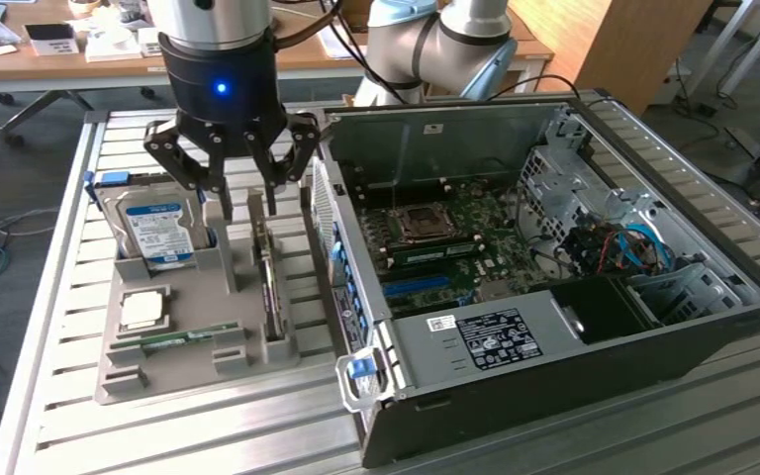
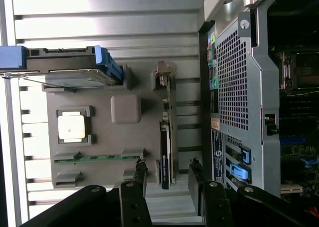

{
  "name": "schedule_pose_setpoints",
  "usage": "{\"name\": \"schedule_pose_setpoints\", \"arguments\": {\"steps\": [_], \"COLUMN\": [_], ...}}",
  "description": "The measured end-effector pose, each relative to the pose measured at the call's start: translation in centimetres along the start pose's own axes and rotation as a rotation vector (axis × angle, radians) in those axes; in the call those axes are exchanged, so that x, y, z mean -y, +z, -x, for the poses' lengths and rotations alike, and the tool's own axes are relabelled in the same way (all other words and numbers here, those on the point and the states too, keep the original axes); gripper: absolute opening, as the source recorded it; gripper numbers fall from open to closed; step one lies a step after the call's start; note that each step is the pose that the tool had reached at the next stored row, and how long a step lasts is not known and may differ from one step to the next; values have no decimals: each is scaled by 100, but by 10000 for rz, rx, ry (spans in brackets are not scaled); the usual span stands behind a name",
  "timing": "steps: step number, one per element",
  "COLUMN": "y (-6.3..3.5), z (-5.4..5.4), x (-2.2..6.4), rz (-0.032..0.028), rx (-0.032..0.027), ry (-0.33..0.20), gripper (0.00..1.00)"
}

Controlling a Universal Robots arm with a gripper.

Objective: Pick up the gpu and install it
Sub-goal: 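Pick up the gpu and move the gpu toward the slot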

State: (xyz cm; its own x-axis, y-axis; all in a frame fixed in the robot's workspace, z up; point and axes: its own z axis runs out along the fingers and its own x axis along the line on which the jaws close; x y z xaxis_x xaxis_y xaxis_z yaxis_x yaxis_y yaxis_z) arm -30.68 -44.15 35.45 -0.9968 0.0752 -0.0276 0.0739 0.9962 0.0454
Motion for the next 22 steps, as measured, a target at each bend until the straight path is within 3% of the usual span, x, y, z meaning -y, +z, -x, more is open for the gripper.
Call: {"name": "schedule_pose_setpoints", "arguments": {"steps": [22], "y": [138], "z": [-4], "x": [6], "rz": [0], "rx": [-1], "ry": [0], "gripper": [47]}}
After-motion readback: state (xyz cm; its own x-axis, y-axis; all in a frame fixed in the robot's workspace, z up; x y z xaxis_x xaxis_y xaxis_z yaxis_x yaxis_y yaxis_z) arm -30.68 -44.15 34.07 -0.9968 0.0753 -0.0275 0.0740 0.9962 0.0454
